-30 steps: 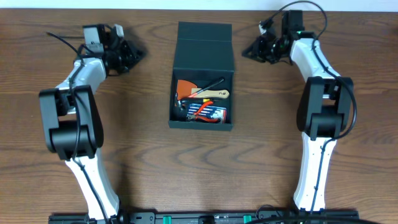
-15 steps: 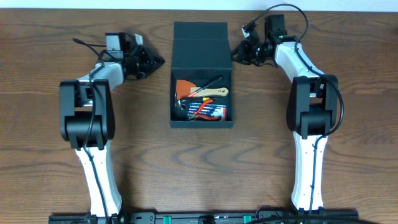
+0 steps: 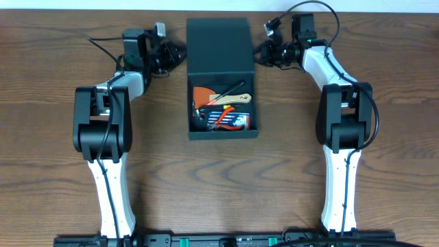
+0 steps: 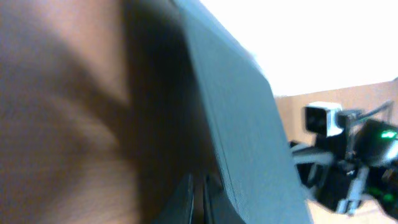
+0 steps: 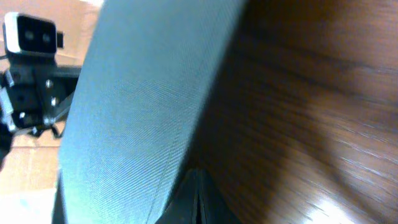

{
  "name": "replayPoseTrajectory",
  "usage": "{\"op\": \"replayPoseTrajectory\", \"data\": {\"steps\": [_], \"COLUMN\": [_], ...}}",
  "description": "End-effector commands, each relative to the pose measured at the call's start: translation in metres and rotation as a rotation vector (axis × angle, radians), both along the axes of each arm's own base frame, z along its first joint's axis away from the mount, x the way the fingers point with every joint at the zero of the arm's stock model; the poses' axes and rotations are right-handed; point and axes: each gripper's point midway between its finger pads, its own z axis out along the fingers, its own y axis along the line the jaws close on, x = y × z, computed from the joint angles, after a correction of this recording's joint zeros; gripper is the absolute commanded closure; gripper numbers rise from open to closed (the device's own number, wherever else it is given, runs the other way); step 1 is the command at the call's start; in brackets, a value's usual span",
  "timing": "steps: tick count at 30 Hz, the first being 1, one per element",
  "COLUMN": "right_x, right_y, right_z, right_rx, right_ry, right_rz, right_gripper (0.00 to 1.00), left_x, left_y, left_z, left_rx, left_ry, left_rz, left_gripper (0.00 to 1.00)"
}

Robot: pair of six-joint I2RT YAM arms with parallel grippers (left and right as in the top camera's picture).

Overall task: Pack container
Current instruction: 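Bring both grippers to the raised lid at the box's back edge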

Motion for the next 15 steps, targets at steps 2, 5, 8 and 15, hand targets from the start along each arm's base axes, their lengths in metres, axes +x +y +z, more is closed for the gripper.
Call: {"op": "replayPoseTrajectory", "data": {"steps": [2, 5, 8, 15], "right_x": [-0.005, -0.005, -0.003, 0.006], "right_y": [0.002, 0.002, -0.001, -0.009], "right_z": [0.014, 0.027, 0.042, 0.105], "right_rx": [0.097, 0.141, 0.15, 0.099], "right_ry": [0.002, 0.004, -0.005, -0.114], "right_rz": [0.045, 0.055, 0.043, -0.019], "right_gripper": [0.99, 0.99, 0.99, 0.99], "left_x": [0.007, 0.008, 0.008, 0.014], "left_y": [-0.003, -0.007, -0.008, 0.006], "left_z": [0.02, 0.033, 0.048, 0.097], "left_rx": [-0.078, -0.094, -0.095, -0.001], "left_ry": [0.002, -0.024, -0.051, -0.14], "left_rz": [-0.002, -0.04, -0.043, 0.049], "left_gripper": [0.94, 0.94, 0.94, 0.94]}}
